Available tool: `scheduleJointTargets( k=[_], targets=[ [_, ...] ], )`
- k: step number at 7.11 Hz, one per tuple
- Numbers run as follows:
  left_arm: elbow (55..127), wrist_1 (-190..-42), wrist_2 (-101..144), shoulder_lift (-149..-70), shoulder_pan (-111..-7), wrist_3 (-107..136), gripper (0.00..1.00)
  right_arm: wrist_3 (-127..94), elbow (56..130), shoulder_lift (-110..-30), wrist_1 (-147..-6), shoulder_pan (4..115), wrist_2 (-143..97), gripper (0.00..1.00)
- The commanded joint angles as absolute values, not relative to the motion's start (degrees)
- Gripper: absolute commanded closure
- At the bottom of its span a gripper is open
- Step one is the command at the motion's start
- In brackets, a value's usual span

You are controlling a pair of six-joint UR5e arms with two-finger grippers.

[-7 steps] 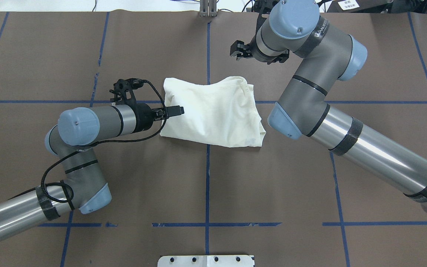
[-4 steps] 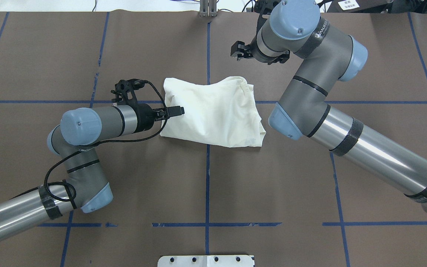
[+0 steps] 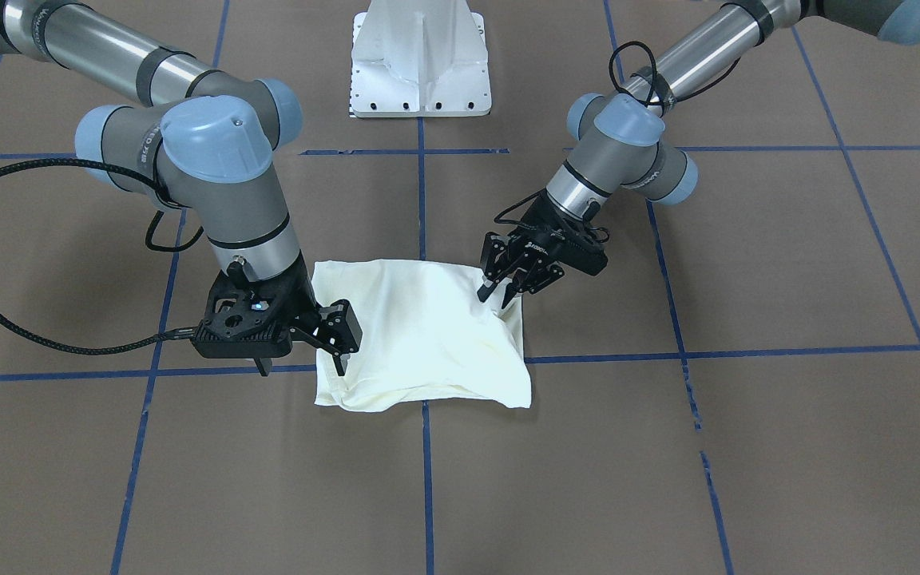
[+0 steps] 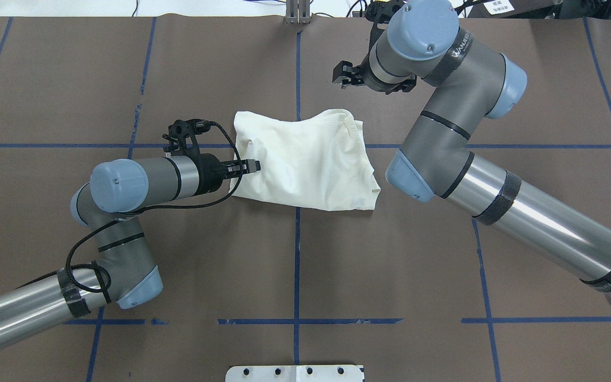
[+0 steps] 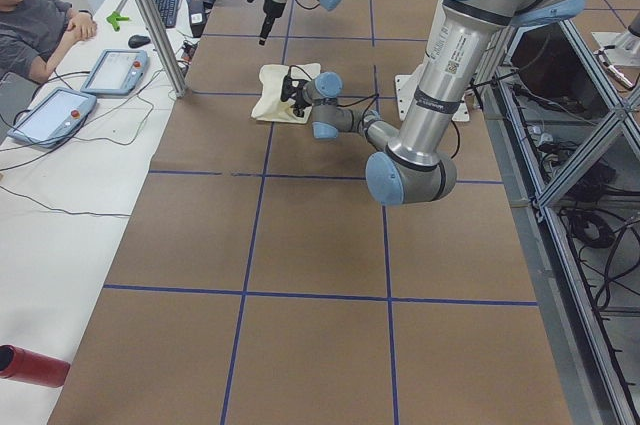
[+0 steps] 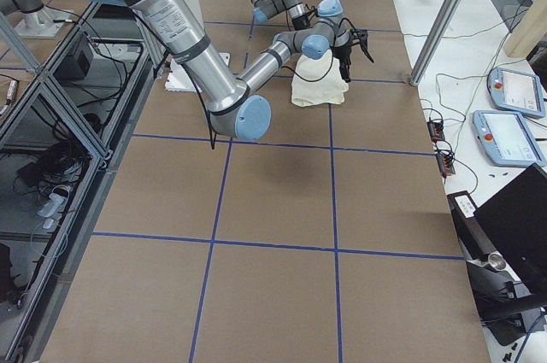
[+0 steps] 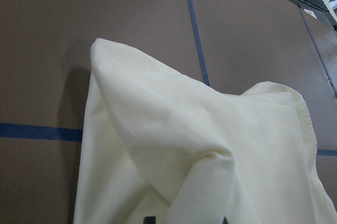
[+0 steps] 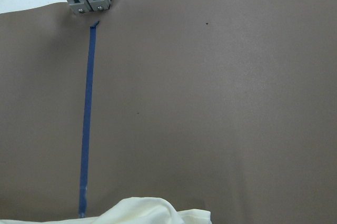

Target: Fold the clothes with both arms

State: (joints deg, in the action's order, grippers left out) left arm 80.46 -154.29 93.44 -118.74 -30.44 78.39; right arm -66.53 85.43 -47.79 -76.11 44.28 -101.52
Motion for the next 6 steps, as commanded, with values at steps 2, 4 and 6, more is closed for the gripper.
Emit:
scheduleJointTargets(
  k=[2,4,6],
  targets=[
    [81.1,-159.0,94.8,-115.3,-30.4,78.2,0.9,-66.5,85.5,-47.8,-76.1,44.2,-101.1,0.0],
    [81.0,-163.2,95.3,-112.3,-30.4,78.3,0.87,-66.6,85.5,-47.9,-76.0,44.2,-101.0,0.0],
    [80.5,-165.7,95.3,-112.1,-30.3,78.9,0.88,-66.6,85.3,-47.9,-76.0,44.1,-100.5,0.0]
  ],
)
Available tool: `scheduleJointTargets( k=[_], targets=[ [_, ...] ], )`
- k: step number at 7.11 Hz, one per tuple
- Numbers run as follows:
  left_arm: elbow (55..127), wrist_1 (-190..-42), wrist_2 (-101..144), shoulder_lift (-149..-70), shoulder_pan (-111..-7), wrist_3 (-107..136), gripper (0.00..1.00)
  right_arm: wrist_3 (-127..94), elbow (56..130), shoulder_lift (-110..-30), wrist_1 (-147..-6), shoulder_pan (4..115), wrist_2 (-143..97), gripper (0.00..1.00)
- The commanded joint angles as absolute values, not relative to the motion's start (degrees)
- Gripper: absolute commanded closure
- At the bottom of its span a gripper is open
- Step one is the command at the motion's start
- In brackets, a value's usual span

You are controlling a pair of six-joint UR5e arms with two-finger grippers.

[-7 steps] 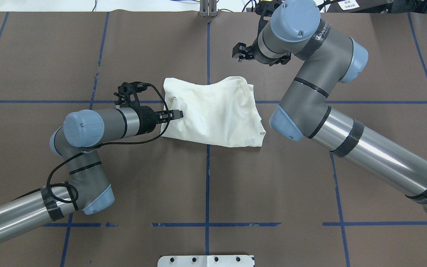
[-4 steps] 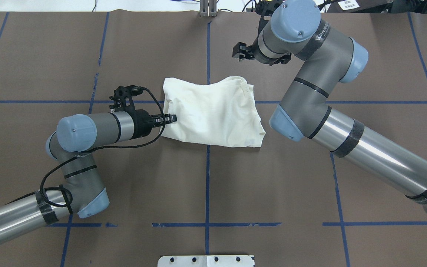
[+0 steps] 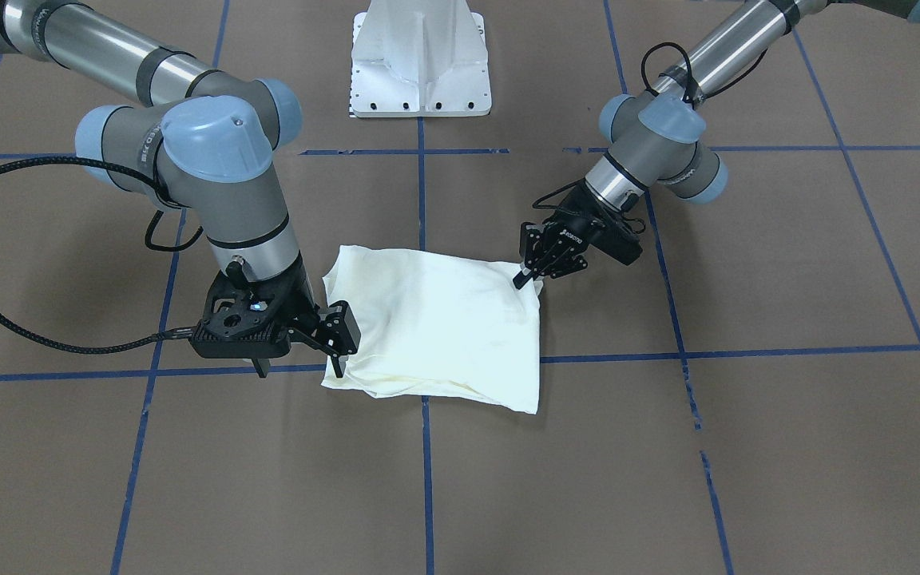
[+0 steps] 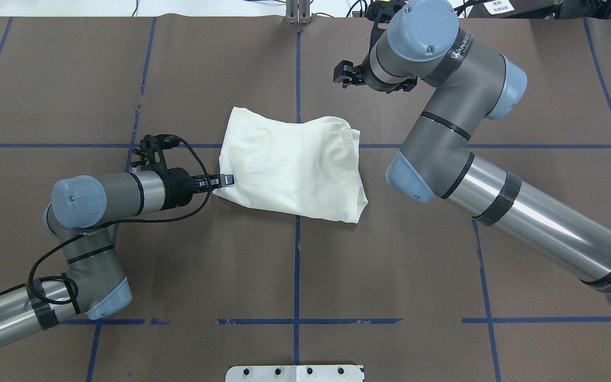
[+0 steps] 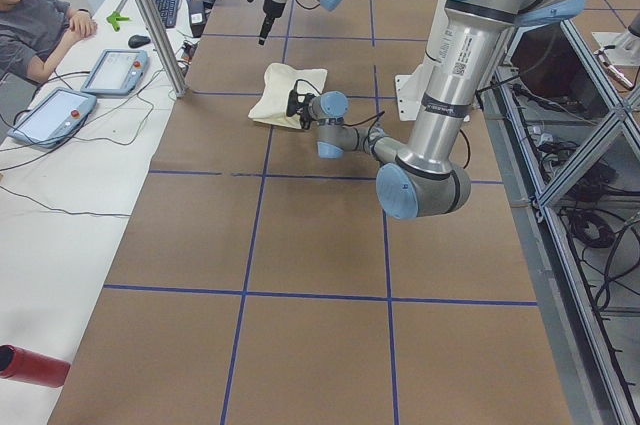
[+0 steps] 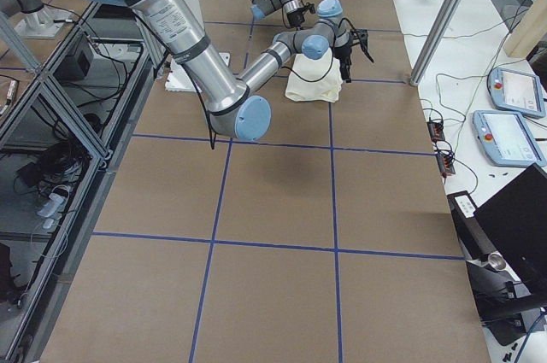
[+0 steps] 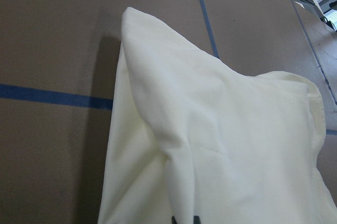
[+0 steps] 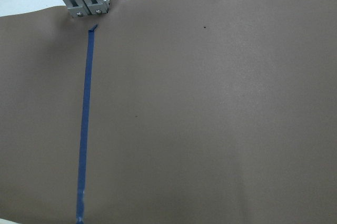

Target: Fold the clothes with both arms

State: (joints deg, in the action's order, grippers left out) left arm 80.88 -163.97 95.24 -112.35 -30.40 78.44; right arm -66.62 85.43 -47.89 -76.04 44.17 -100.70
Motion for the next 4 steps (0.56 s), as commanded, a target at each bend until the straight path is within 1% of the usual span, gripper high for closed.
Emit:
scheduleJointTargets(
  k=[1,2,3,4],
  targets=[
    [80.0,-167.2,95.3,-110.8,-30.1,79.1,0.88,-66.5,85.3,-47.9,-76.0,44.1,-100.5,0.0],
    [80.0,-168.5,95.3,-109.5,-30.1,79.1,0.82,-66.5,85.3,-47.9,-75.9,44.1,-100.6,0.0],
    [80.2,-168.6,95.2,-109.3,-30.1,78.9,0.38,-66.5,85.3,-47.8,-75.9,44.1,-100.6,0.0],
    [80.9,-168.5,95.4,-109.3,-30.1,78.8,0.21,-66.5,85.3,-47.9,-75.9,44.1,-100.6,0.0]
  ],
)
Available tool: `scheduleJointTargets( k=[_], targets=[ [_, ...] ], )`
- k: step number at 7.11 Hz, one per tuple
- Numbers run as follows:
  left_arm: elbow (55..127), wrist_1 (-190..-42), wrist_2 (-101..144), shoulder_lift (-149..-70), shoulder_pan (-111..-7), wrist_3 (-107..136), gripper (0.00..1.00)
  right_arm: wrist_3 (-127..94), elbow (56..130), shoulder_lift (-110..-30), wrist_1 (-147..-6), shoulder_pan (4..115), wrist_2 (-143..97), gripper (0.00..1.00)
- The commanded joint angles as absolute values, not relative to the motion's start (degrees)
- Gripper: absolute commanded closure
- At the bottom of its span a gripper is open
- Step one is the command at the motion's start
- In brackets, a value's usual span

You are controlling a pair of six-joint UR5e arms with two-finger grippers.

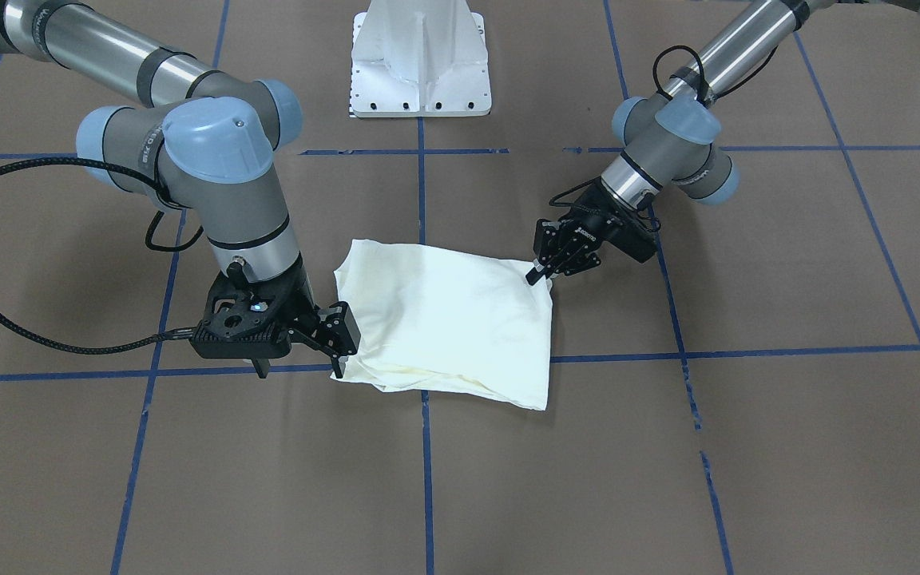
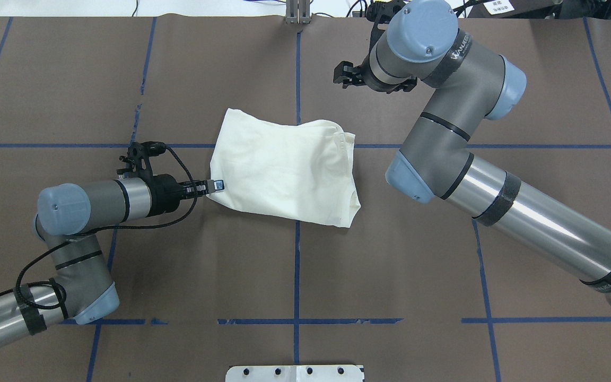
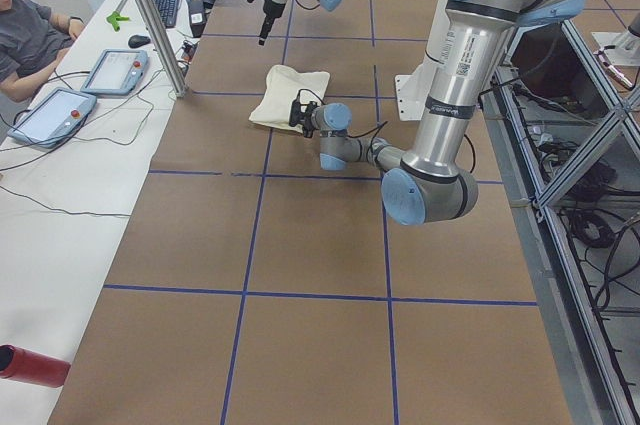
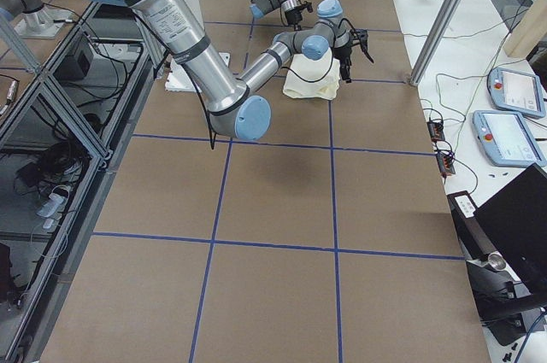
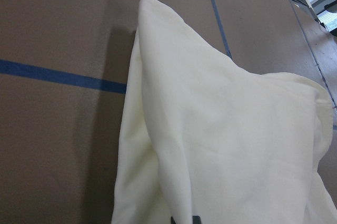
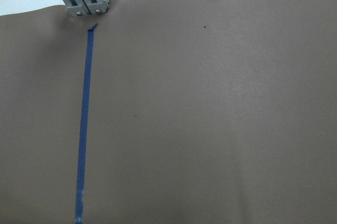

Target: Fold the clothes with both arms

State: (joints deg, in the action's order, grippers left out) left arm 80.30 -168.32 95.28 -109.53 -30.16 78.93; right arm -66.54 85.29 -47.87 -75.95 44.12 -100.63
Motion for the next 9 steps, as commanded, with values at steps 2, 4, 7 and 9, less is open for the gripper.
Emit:
scheduleJointTargets(
  k=[2,4,7,9],
  targets=[
    [81.3,-168.4,100.3,-109.3,-32.6,78.6,0.09,-66.5,85.3,-47.9,-75.9,44.1,-100.6,0.0],
    [83.9,-167.8,101.1,-111.2,-33.7,86.6,0.08,-66.4,85.3,-48.4,-75.6,44.2,-101.2,0.0],
    [82.2,-167.5,100.7,-113.3,-32.4,90.0,0.06,-66.4,85.4,-48.6,-75.5,44.2,-101.2,0.0],
    [80.1,-167.6,100.6,-112.9,-31.9,89.7,0.01,-66.4,85.4,-48.6,-75.5,44.2,-101.1,0.0]
  ],
)
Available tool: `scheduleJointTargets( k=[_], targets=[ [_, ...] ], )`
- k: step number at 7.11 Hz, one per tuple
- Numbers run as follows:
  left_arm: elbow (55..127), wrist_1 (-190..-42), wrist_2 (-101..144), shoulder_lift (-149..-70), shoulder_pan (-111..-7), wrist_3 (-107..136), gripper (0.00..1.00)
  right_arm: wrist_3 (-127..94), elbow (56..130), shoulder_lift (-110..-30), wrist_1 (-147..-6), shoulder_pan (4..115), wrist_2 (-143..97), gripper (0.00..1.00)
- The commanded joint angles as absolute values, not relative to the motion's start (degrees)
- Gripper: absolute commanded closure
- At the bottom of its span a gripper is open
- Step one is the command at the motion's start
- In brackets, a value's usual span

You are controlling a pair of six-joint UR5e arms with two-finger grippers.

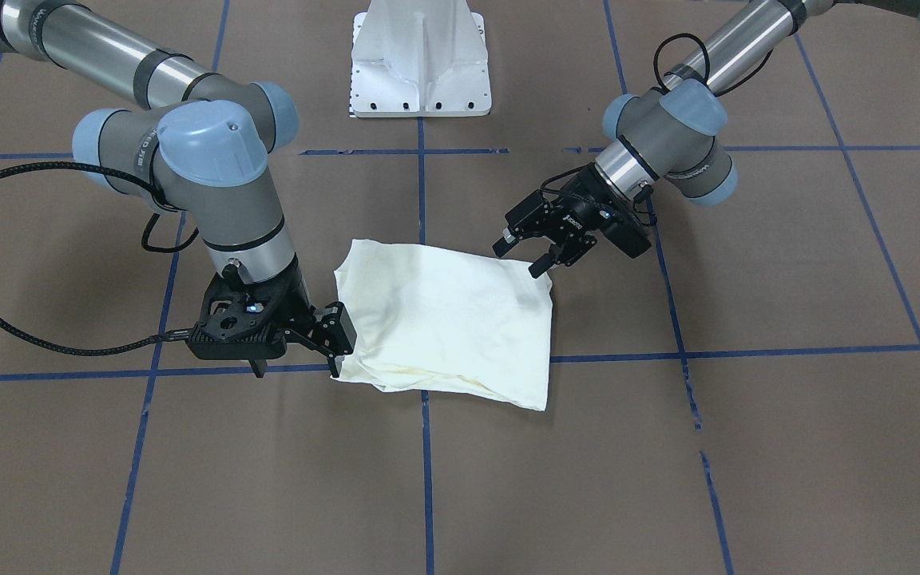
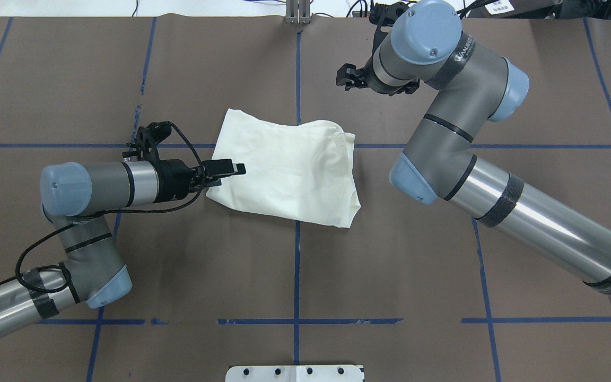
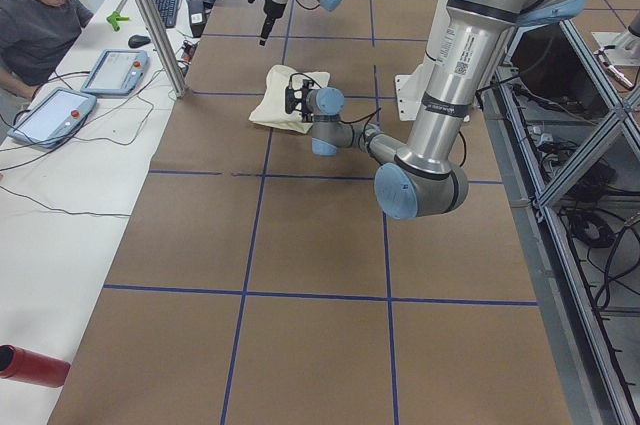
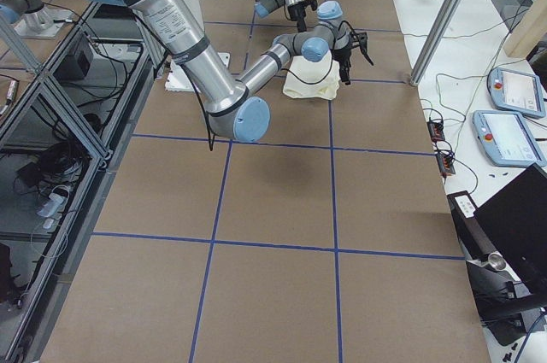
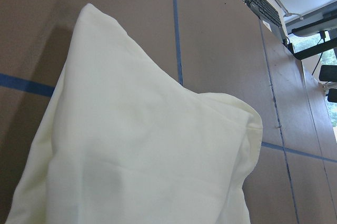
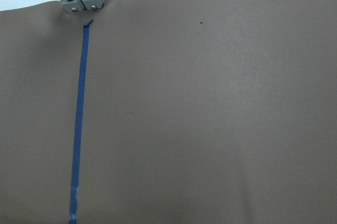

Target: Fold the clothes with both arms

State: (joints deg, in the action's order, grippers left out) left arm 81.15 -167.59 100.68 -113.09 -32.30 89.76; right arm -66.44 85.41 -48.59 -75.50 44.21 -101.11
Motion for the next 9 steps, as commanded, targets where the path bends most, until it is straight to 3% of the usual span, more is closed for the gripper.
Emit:
scheduleJointTargets(
  k=[1,6,9],
  targets=[
    [79.5,-167.6,100.5,-112.5,-31.6,89.6,0.01,-66.4,85.4,-48.6,-75.5,44.2,-101.1,0.0],
    [78.7,-167.8,100.5,-112.8,-31.4,89.5,0.01,-66.4,85.4,-48.6,-75.5,44.2,-101.1,0.0],
    [85.6,-165.8,112.2,-112.2,-39.4,89.3,0.01,-67.6,85.7,-47.5,-76.3,43.1,-101.5,0.0]
  ],
)
